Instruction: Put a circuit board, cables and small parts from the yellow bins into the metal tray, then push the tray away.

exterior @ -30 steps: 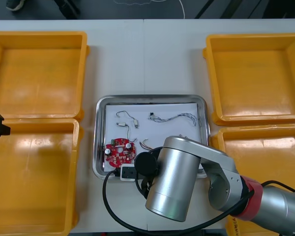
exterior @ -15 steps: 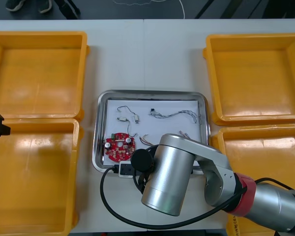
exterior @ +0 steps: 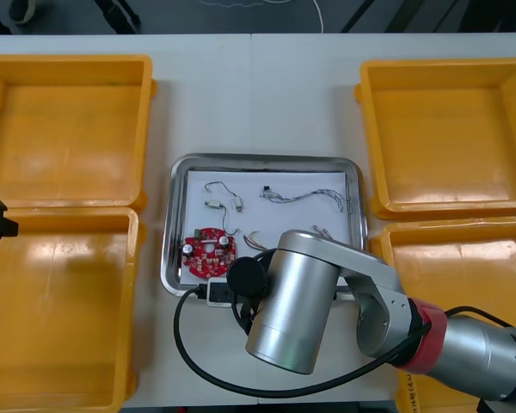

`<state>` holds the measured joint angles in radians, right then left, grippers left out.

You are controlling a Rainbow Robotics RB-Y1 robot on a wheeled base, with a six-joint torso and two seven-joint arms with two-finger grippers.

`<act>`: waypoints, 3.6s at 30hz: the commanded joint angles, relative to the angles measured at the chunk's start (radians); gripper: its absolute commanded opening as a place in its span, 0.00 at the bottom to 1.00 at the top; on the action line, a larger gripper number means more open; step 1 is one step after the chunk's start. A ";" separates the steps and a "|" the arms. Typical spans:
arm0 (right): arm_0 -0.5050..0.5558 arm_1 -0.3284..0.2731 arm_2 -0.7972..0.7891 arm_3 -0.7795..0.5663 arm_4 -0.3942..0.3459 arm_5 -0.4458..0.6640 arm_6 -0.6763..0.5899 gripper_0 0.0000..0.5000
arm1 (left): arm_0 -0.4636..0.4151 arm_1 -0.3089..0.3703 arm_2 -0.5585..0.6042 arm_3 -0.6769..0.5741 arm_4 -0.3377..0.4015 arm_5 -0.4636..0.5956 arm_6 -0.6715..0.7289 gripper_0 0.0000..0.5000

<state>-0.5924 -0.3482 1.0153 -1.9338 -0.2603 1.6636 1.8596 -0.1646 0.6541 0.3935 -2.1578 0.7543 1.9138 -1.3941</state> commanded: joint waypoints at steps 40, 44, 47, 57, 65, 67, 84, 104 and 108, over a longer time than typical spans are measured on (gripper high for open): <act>-0.193 0.009 -0.073 0.121 -0.013 0.008 0.098 0.00 | 0.020 0.042 -0.007 -0.031 0.008 0.006 0.004 1.00; -0.202 0.009 -0.090 0.147 -0.020 -0.016 0.102 0.00 | 0.020 0.042 -0.007 -0.031 0.008 0.006 0.004 1.00; -0.216 0.009 -0.101 0.171 -0.040 -0.036 0.105 0.00 | 0.020 0.042 -0.007 -0.031 0.008 0.006 0.004 1.00; -0.265 0.024 -0.116 0.243 -0.054 -0.076 0.122 0.00 | 0.020 0.042 -0.007 -0.031 0.008 0.006 0.004 1.00; -0.317 0.051 -0.146 0.311 -0.088 -0.093 0.147 0.00 | 0.020 0.042 -0.007 -0.031 0.008 0.006 0.004 1.00; -0.326 0.057 -0.152 0.332 -0.094 -0.105 0.151 0.00 | 0.020 0.042 -0.007 -0.031 0.008 0.006 0.004 1.00; -0.392 0.090 -0.172 0.477 -0.096 -0.212 0.193 0.00 | 0.020 0.042 -0.007 -0.031 0.008 0.006 0.004 1.00; -0.466 0.124 -0.225 0.651 -0.119 -0.346 0.254 0.00 | 0.020 0.042 -0.007 -0.031 0.008 0.006 0.004 1.00; -0.478 0.132 -0.235 0.684 -0.119 -0.361 0.267 0.00 | 0.020 0.042 -0.007 -0.031 0.008 0.006 0.004 1.00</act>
<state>-1.0191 -0.2436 0.8128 -1.2696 -0.3719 1.3215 2.0959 -0.1628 0.6541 0.3935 -2.1580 0.7544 1.9138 -1.3941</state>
